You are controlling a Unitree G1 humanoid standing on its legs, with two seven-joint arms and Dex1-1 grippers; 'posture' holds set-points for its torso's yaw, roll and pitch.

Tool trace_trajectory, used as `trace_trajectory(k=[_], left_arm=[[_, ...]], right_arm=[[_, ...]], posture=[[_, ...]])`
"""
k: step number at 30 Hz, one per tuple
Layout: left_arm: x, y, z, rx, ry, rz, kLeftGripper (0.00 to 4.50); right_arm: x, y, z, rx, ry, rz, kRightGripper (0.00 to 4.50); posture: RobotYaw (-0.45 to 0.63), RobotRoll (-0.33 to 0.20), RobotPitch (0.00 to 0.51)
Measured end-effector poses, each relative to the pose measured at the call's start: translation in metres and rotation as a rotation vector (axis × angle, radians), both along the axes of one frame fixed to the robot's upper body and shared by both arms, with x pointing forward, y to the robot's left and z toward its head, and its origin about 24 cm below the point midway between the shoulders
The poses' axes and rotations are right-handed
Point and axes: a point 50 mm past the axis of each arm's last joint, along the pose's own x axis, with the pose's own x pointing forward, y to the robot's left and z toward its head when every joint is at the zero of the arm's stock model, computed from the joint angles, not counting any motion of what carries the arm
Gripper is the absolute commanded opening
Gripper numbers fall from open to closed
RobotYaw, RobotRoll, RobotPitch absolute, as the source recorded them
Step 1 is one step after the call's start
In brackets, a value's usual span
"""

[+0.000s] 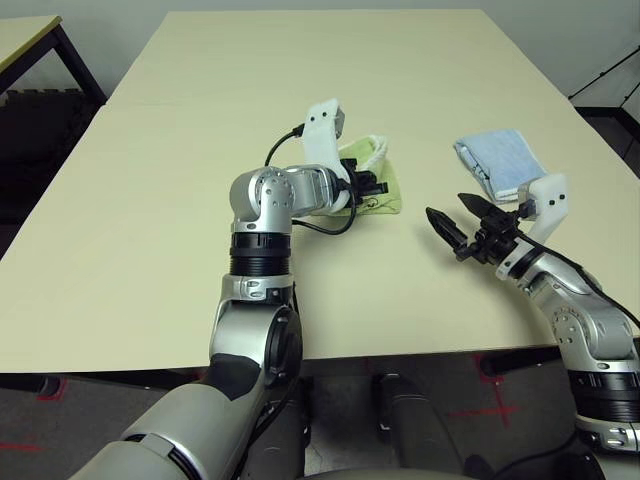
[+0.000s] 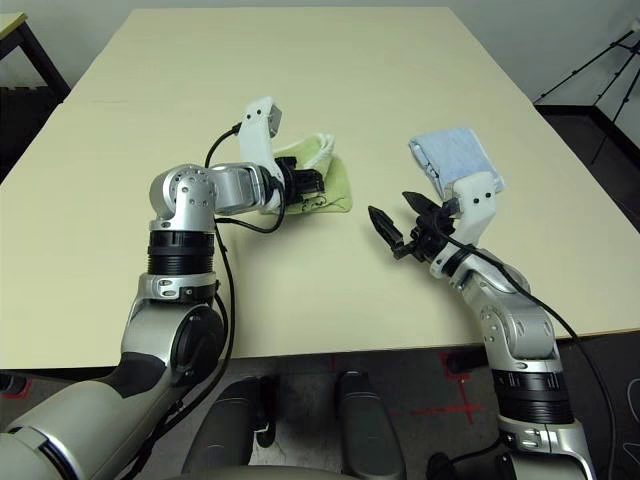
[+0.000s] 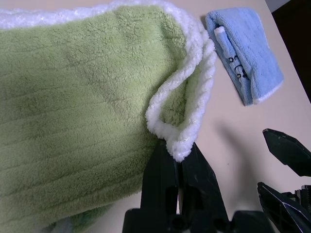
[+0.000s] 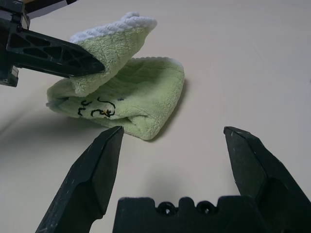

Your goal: Fold the towel and set it aside.

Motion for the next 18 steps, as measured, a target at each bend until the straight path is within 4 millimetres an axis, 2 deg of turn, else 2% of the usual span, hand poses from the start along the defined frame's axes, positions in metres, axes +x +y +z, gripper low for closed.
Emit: trace_trajectory(k=[18], left_arm=[[0.003, -0.012, -0.017, 0.028, 0.019, 0.003, 0.03]], right_arm=[[-0.004, 0.002, 0.001, -0.008, -0.001, 0.006, 4.5]], posture=[[-0.1, 0.0, 0.161]])
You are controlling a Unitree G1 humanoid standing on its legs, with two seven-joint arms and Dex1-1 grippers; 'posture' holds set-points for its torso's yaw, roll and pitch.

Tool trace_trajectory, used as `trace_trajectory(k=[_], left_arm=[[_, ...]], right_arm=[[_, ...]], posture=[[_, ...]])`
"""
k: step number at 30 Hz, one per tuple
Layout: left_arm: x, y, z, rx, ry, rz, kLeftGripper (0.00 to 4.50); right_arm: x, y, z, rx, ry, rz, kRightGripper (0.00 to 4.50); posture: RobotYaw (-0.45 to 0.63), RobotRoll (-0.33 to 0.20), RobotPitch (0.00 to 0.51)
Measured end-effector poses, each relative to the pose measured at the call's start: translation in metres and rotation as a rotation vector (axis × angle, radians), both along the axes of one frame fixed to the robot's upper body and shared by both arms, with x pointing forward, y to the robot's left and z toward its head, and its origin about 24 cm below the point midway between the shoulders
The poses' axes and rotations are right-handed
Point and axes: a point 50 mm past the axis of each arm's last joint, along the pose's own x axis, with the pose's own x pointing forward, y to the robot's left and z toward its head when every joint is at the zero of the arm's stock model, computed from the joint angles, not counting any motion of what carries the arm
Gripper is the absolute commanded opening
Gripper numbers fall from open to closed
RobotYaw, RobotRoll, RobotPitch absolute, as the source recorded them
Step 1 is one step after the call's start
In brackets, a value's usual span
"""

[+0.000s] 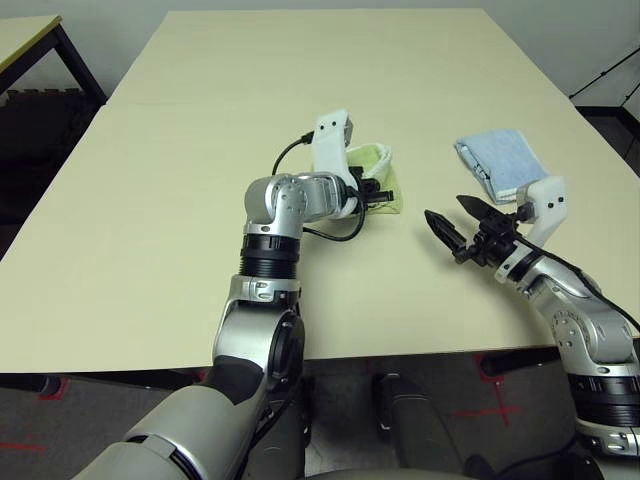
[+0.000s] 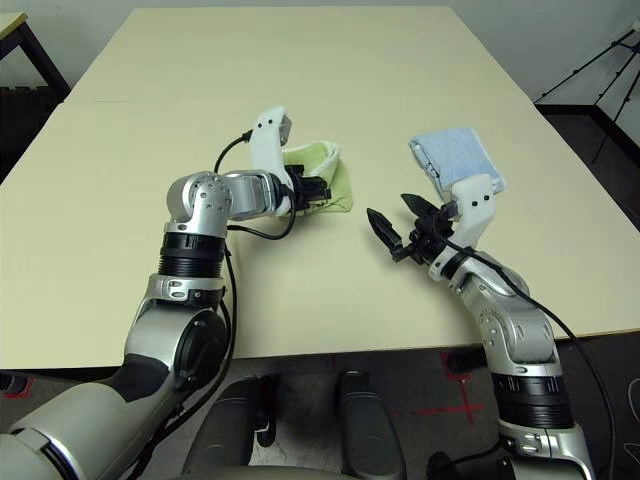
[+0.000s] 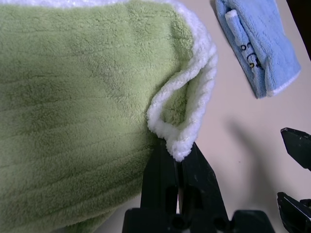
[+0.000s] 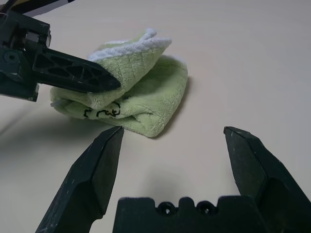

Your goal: Fold the towel and set it aside.

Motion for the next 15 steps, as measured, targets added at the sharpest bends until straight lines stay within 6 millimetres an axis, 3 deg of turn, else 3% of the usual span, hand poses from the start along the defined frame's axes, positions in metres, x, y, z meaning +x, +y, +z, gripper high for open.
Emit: trace_trajectory(k=[4, 7, 15], left_arm=[[0.0008, -0.0013, -0.0059, 0.006, 0.01, 0.003, 0.03], [0.0006, -0.0013, -0.0102, 0.008, 0.026, 0.001, 0.74], [0.0017, 0.0023, -0.0085, -0.028, 0.029, 0.003, 3.92]], right_arm=[[-0.0006, 0.0012, -0.0006, -0.002, 0.002, 0.004, 4.5], [-0.0007, 0.0013, -0.0011, -0.002, 0.006, 0.004, 4.5], [-0.0006, 0.0012, -0.001, -0.003, 0.006, 0.005, 4.5]], posture=[[-0.1, 0.0, 0.163], [-0.1, 0.0, 0.164], [-0.08, 0.0, 0.158]])
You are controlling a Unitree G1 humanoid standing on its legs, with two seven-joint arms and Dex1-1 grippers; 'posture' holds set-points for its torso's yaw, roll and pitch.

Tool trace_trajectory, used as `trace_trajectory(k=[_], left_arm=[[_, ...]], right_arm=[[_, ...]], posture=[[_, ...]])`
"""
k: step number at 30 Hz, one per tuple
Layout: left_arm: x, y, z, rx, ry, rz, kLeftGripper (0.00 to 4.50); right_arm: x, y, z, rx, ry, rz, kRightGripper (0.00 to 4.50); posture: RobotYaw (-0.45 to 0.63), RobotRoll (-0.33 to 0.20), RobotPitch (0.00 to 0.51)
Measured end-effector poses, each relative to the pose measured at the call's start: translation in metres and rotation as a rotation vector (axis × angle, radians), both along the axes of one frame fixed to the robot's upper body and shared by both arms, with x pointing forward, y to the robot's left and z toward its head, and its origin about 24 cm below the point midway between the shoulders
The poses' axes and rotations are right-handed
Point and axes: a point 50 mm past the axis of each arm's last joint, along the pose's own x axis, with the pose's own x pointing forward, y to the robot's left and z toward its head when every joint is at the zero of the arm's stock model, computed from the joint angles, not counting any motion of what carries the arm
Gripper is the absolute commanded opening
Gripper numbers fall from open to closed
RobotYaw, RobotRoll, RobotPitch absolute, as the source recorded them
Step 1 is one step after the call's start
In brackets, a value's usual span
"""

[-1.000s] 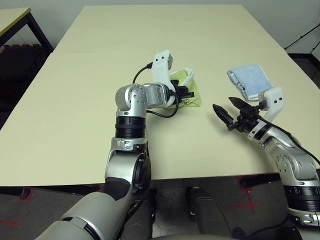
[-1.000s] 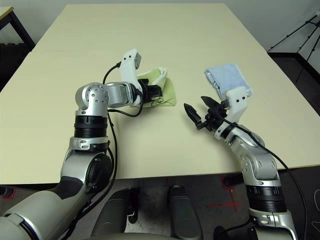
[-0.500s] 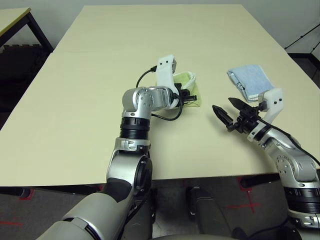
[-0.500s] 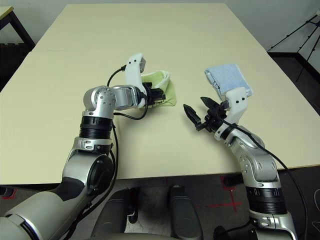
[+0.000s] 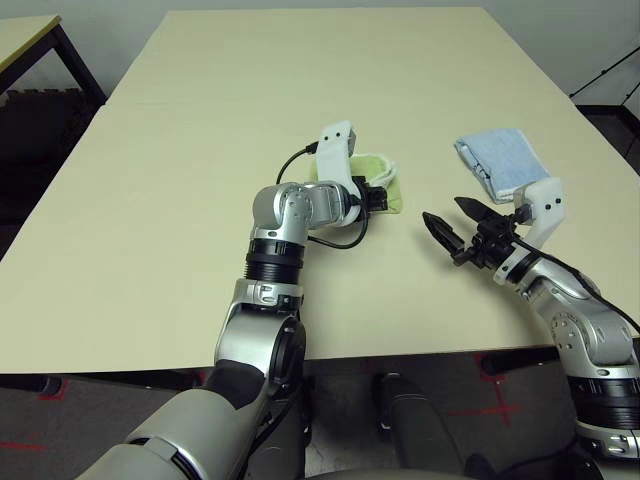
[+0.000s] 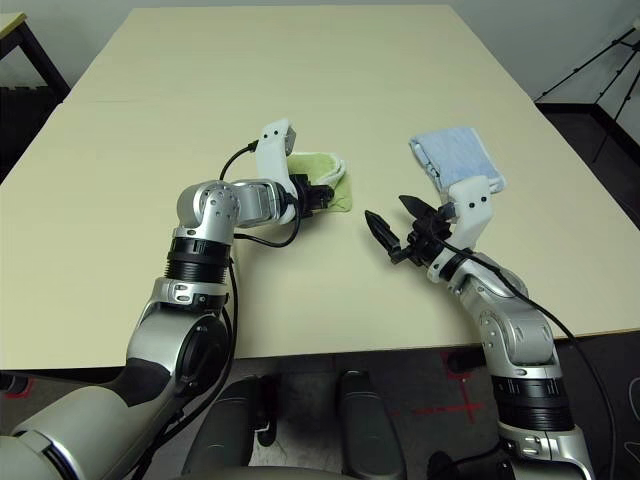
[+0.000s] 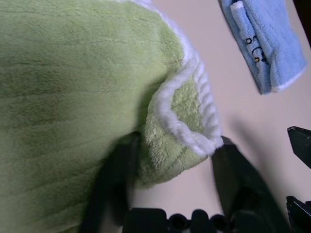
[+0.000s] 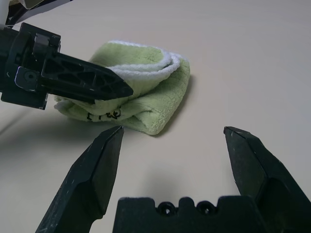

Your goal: Fold the towel and set it aside.

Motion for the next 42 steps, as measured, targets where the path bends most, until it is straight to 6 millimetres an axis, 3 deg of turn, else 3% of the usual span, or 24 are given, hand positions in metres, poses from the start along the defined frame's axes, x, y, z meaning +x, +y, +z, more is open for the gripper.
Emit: trace_trajectory(k=[2, 7, 14, 21, 25, 28, 38, 42], left_arm=[[0.0, 0.002, 0.001, -0.011, 0.003, 0.003, 4.43], [-0.003, 0.006, 0.01, -0.079, 0.006, -0.019, 4.43], [-0.007, 0.016, 0.044, -0.217, -0.078, -0.066, 4.43], [0.003, 0.062, 0.052, -0.167, -0.214, 0.002, 4.43], [0.006, 0.095, 0.037, -0.026, -0.315, 0.085, 4.43], [0.005, 0.103, 0.026, 0.015, -0.35, 0.093, 4.5], [-0.001, 0.104, 0.019, 0.084, -0.467, 0.072, 4.5], [-0.003, 0.098, 0.021, 0.081, -0.505, 0.044, 4.5]], right_arm=[[0.0, 0.0, 0.001, -0.004, -0.002, 0.001, 4.5], [0.002, 0.001, 0.003, -0.008, -0.012, 0.008, 4.5], [0.005, 0.001, 0.006, -0.008, -0.02, 0.021, 4.5], [0.012, 0.006, 0.018, 0.002, -0.048, 0.034, 4.5], [0.022, 0.017, 0.031, 0.012, -0.092, 0.039, 4.5], [0.029, 0.025, 0.035, 0.005, -0.104, 0.029, 3.86], [0.048, 0.044, 0.038, -0.023, -0.118, -0.015, 0.03], [0.054, 0.05, 0.042, -0.021, -0.137, -0.031, 0.01]], posture=[[-0.08, 0.0, 0.157], [-0.05, 0.0, 0.153], [-0.02, 0.0, 0.148], [0.03, 0.0, 0.137], [0.05, 0.0, 0.13], [0.07, 0.0, 0.123], [0.1, 0.0, 0.107], [0.09, 0.0, 0.106]])
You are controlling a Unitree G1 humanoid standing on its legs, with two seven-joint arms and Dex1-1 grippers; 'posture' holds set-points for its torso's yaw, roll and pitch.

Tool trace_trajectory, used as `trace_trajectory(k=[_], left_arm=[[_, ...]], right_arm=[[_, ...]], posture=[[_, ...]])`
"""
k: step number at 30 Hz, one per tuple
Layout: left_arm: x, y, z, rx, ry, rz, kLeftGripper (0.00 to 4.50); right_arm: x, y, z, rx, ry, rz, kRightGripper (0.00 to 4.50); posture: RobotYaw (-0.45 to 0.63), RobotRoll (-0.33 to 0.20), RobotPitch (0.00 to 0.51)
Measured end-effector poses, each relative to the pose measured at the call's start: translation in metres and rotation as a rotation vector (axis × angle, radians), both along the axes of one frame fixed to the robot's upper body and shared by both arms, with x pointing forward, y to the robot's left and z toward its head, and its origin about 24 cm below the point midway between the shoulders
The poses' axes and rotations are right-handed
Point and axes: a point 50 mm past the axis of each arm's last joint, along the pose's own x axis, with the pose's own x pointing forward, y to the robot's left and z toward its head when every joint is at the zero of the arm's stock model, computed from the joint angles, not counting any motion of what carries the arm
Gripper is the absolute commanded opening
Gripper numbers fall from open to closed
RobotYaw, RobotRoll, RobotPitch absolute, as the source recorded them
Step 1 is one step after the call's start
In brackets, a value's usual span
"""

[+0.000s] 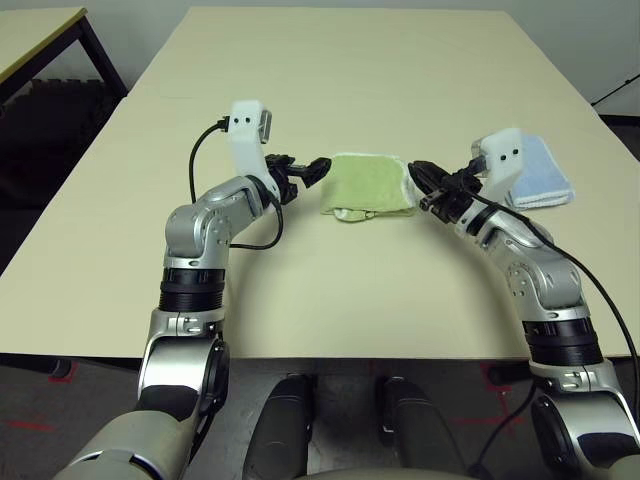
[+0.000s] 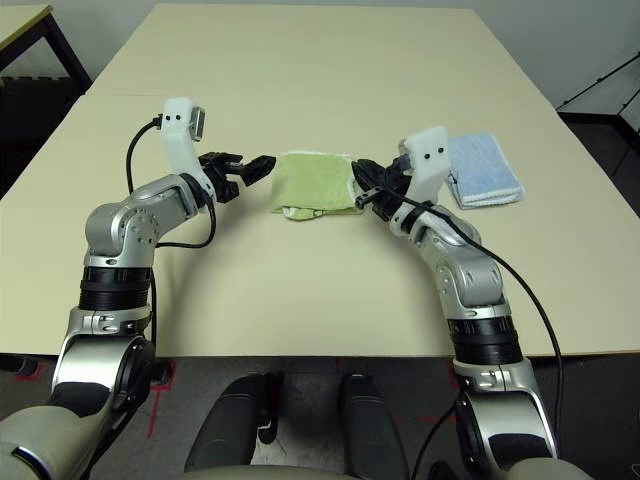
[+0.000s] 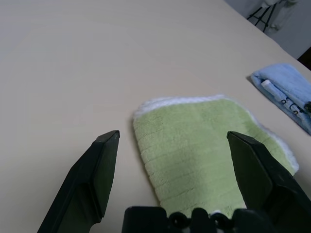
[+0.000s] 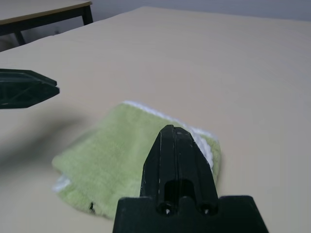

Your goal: Fold the towel and set it aside.

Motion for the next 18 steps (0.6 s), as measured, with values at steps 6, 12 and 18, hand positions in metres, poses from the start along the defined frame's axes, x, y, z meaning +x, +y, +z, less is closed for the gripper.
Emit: trace_trajectory(k=[6, 12, 18], left_arm=[[-0.006, -0.018, -0.001, 0.023, -0.042, -0.071, 4.32], [-0.011, -0.028, -0.015, 0.066, -0.045, -0.118, 2.34], [-0.011, -0.031, -0.015, 0.09, -0.077, -0.125, 0.03]], right_arm=[[0.001, 0.002, 0.0, -0.007, -0.003, -0.008, 0.0], [0.001, 0.002, 0.0, -0.014, -0.003, -0.023, 0.0], [0.003, 0.004, -0.007, -0.019, 0.022, -0.044, 0.0]], posture=[[0.08, 0.0, 0.107], [0.07, 0.0, 0.109], [0.06, 0.0, 0.11]])
